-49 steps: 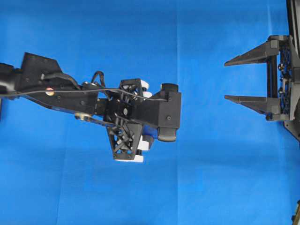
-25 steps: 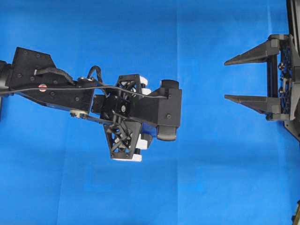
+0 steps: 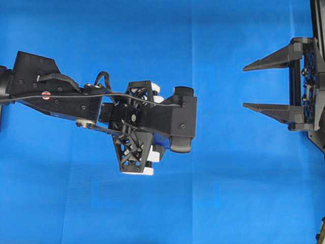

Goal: Handover the blue block to the right arm after grasping it with the left arm, then place it in the designated position.
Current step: 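Lift the cube with the left gripper and retract it leftward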

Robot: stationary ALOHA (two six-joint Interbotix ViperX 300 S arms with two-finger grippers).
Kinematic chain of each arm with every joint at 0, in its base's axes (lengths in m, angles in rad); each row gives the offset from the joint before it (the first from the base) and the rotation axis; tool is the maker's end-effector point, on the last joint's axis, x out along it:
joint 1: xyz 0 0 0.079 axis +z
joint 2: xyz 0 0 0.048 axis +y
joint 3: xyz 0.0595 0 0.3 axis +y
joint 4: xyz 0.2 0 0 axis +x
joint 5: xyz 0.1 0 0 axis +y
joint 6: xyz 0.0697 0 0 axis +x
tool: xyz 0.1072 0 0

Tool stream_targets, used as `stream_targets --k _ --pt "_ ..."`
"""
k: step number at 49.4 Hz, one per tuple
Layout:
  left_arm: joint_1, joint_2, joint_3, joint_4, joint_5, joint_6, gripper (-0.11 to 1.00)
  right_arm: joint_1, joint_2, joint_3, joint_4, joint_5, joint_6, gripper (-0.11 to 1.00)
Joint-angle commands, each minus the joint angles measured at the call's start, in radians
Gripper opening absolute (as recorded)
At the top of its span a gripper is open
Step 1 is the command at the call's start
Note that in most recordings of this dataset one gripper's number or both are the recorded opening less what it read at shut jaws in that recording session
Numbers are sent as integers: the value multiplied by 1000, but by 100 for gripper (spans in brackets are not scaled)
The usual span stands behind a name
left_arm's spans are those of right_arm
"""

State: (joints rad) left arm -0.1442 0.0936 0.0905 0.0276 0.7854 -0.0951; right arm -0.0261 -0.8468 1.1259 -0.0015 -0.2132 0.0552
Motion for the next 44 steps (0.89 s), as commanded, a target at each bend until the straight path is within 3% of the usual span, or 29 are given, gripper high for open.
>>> stream_targets --k 1,44 --pt "-3 -40 -21 5 -5 -2 48 0 3 -28 0 -6 0 97" --pt "-3 -55 -5 5 -26 -5 48 0 3 -26 0 -6 0 97"
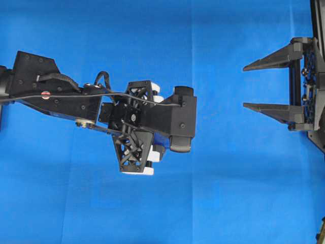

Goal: Handover the blue block to the right arm after grasping it with the left arm, then place it in the designated position.
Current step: 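Lift the cube with the left gripper and retract it leftward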

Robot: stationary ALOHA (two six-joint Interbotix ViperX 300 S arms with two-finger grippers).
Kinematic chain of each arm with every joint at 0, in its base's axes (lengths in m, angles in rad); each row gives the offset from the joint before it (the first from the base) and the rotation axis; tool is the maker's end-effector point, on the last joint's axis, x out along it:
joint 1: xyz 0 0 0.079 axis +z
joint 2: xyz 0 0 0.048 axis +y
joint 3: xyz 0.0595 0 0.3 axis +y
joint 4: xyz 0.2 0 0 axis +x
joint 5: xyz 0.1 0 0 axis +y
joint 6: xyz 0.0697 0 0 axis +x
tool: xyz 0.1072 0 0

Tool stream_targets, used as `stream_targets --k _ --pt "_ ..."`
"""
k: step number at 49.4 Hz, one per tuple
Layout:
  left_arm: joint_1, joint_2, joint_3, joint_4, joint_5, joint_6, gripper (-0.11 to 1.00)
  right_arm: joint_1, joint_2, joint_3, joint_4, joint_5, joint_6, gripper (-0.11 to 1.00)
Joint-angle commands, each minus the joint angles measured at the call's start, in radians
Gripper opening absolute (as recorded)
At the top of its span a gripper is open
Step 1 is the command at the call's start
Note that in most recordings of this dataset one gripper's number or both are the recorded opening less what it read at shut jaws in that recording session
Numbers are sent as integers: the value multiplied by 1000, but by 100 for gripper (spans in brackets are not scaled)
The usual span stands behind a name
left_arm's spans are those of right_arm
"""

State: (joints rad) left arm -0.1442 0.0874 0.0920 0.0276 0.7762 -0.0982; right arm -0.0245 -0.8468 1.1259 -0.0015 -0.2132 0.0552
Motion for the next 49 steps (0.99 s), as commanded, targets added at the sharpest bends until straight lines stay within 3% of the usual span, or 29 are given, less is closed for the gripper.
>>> stream_targets --k 1,13,49 --pt "-3 -52 -3 3 -21 -2 48 -3 3 -26 0 -6 0 97" --pt "-3 -115 91 5 -167 -2 48 -2 3 -26 0 -6 0 97" --pt "11 -387 526 3 -946 9 48 -3 3 -29 0 -12 0 97"
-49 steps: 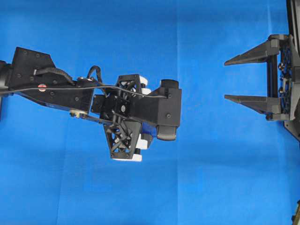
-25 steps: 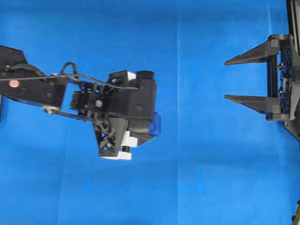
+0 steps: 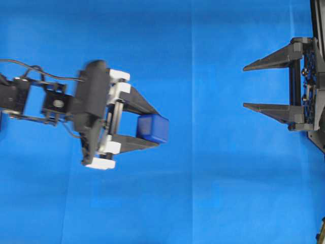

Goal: Handover the blue block to the right arm after grasping it with the left arm, then place it in the designated position.
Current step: 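Lift the cube with the left gripper and retract it leftward, then rotate the open right gripper to face the held cube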

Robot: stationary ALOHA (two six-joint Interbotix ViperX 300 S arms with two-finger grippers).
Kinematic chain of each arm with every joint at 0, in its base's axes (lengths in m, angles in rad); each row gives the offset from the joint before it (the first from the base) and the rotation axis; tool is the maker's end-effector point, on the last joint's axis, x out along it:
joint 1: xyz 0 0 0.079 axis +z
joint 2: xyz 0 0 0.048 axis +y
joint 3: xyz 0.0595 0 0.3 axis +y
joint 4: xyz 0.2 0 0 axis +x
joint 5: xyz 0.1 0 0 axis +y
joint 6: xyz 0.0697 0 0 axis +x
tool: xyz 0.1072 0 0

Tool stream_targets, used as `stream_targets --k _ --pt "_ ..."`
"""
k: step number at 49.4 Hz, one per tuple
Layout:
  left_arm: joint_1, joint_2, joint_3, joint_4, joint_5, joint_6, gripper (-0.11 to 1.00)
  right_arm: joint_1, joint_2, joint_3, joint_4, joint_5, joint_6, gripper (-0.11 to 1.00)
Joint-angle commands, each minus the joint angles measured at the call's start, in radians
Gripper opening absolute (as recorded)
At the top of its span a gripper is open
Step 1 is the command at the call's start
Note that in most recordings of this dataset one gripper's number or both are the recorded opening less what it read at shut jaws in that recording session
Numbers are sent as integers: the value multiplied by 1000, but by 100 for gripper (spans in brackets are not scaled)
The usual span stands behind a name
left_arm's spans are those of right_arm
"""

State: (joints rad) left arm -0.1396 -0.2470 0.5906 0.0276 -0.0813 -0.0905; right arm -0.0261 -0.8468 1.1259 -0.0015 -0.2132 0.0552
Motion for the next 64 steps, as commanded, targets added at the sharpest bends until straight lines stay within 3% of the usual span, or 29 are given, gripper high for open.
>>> stream_targets --k 1,15,43,50,64 --pt "9 -60 40 3 -106 2 48 -2 5 -31 0 -12 0 97" --pt "26 -115 158 -3 -255 9 48 0 8 -29 0 -12 0 97" --pt "28 -118 164 -8 -261 20 48 5 14 -48 -12 -6 -11 97" --pt "28 -118 164 -9 -261 20 48 38 14 -58 -83 -3 -35 96" --pt "29 -118 163 -11 -262 20 48 66 25 -78 -282 5 -152 94"
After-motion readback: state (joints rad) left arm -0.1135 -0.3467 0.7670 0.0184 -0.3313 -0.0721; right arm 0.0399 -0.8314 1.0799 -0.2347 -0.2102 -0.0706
